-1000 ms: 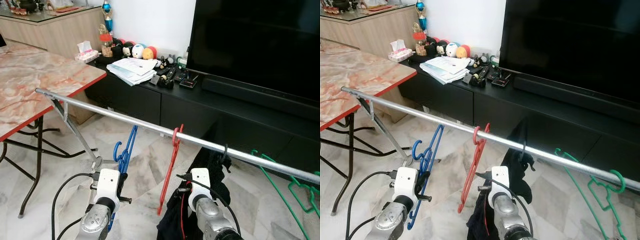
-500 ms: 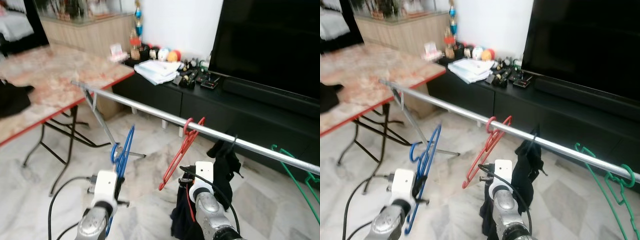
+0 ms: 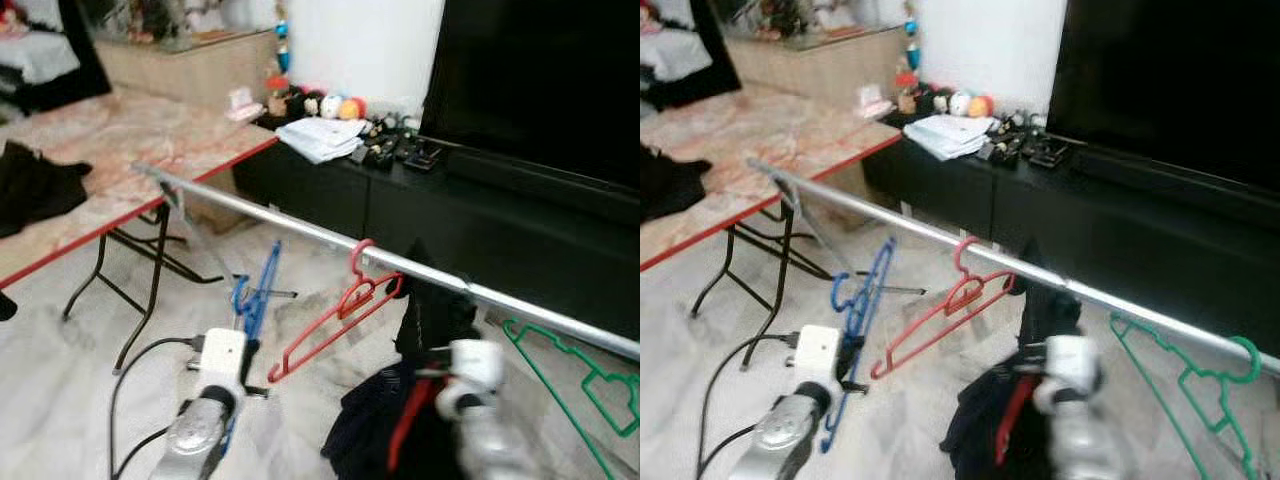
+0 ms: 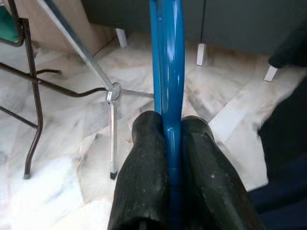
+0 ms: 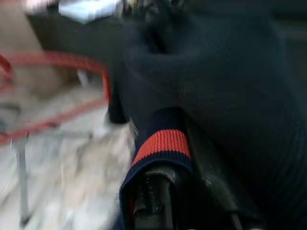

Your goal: Hang hanger

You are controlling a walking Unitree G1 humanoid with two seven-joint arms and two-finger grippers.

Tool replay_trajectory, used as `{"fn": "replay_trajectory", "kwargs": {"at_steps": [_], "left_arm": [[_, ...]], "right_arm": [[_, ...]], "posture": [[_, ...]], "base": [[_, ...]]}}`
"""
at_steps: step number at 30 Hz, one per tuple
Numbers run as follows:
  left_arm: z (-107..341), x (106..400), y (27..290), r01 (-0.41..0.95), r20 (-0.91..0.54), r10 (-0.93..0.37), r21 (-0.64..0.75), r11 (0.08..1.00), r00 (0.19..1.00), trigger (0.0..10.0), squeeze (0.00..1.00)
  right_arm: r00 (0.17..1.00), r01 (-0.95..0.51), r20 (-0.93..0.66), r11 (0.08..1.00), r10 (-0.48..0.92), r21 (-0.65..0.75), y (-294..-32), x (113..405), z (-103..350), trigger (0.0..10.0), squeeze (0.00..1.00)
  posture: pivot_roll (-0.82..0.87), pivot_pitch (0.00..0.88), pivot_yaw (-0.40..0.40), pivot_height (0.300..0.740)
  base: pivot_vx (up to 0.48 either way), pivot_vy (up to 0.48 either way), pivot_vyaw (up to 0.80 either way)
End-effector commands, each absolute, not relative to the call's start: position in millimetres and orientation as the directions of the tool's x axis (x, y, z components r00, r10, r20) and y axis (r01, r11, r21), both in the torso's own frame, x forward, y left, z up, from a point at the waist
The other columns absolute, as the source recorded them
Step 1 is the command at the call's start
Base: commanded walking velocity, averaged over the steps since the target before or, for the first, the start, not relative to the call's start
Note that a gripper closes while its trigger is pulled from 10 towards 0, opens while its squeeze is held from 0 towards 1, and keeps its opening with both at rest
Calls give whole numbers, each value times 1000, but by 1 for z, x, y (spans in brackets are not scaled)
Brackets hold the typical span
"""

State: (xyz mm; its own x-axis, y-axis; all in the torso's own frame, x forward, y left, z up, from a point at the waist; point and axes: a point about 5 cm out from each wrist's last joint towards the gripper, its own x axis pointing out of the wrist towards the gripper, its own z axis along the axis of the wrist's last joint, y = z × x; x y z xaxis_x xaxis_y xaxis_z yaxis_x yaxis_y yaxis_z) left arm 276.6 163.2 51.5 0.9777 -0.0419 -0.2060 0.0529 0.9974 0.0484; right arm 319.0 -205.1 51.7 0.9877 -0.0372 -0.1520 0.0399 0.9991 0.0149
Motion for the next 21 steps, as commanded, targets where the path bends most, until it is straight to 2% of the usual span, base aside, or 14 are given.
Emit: {"fn": "replay_trajectory", "kwargs": {"at_steps": [1,4,9,15,16,21], "left_arm": [[52,279,156,68,-205,-61,27,997,977,10000,0],[50,278,155,62,-215,-56,24,998,975,10000,0],[49,277,153,61,-220,-56,19,998,974,10000,0],[47,275,150,65,-225,-59,16,998,973,10000,0],[46,274,150,65,-226,-60,17,998,972,10000,0],[45,273,152,60,-231,-54,20,998,971,10000,0]], "right_arm": [[1000,-7,-29,1000,7,19,-194,340,84,10000,0],[999,-36,26,999,35,14,-193,352,106,10000,0],[997,-81,14,997,81,3,-191,351,108,10000,0],[980,-151,-133,988,148,-11,-190,337,80,10000,0],[964,-189,-203,980,172,-66,-191,329,67,10000,0],[923,-233,-335,968,191,-91,-195,309,41,10000,0]], "posture": [[-57,21,26,740],[-55,21,15,740],[-54,23,5,740],[-52,23,-2,740],[-54,24,-3,740],[-59,25,-3,740]], "base": [[0,0,0],[0,0,0],[0,0,0],[0,0,0],[0,0,0],[0,0,0]]}}
